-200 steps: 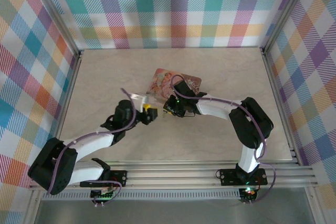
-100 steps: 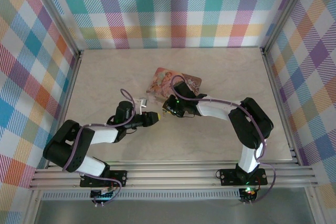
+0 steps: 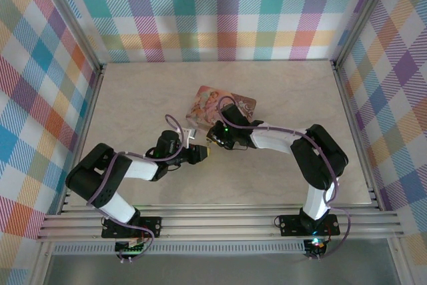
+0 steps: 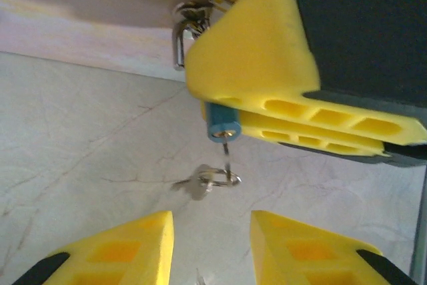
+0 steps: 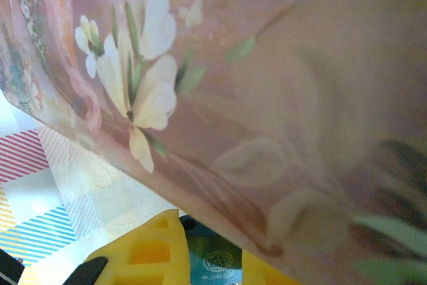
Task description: Unlock the padlock with the key
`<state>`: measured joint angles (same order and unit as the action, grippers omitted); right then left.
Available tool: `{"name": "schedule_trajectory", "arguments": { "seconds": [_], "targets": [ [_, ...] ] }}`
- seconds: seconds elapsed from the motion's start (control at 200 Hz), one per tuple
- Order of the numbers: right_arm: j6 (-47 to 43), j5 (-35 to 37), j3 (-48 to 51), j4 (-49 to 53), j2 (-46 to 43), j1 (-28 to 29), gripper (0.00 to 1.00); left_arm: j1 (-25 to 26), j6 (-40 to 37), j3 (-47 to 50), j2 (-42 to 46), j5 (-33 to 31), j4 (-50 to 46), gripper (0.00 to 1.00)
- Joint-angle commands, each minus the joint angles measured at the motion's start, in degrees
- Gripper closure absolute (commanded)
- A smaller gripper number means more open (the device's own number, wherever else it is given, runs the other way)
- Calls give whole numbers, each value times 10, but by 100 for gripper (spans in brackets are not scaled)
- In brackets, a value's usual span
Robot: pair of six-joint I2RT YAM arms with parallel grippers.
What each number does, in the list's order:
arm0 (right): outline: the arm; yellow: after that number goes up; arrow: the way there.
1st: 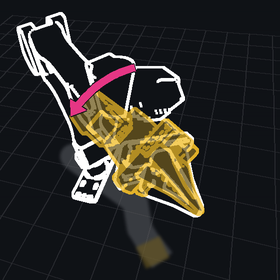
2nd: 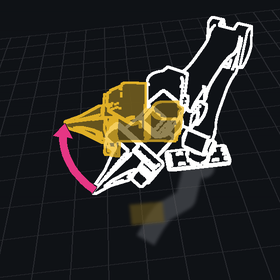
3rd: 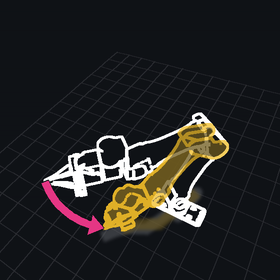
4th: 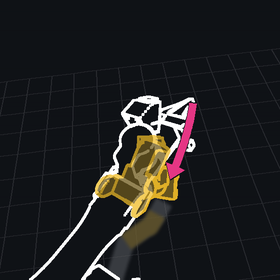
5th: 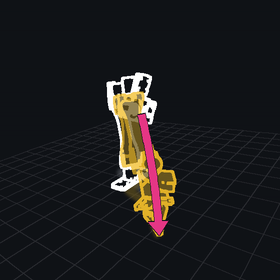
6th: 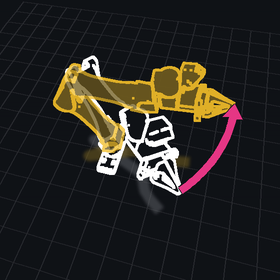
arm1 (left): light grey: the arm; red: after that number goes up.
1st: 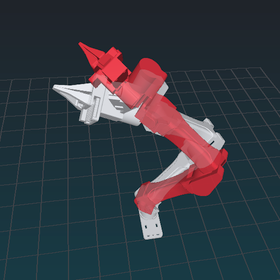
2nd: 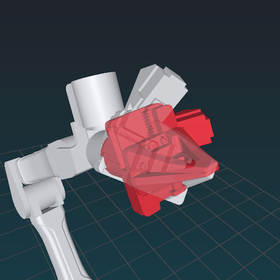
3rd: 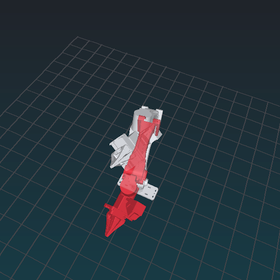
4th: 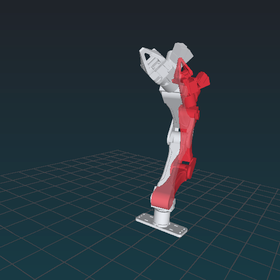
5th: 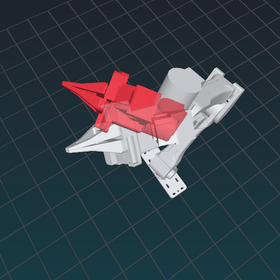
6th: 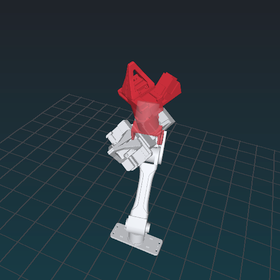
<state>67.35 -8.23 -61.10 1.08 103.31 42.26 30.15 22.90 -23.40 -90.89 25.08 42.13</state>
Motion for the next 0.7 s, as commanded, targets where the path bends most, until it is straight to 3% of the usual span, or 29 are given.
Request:
{"name": "schedule_trajectory", "arguments": {
  "seconds": [0.0, 0.22, 0.445, 0.695],
  "targets": [
    [48, -16, 27, 60, 15, -1, 100, 0, -4, -14, -11, -8, 59, 65],
    [49, -18, 29, 59, 15, -1, 100, 0, 5, -13, -7, -9, 82, 68],
    [50, -21, 29, 58, 12, -1, 100, 0, 4, -27, -29, 7, 87, 89],
    [51, -25, 28, 56, 10, -1, 100, 0, 10, -33, -63, 13, 124, 96]
  ]
}}
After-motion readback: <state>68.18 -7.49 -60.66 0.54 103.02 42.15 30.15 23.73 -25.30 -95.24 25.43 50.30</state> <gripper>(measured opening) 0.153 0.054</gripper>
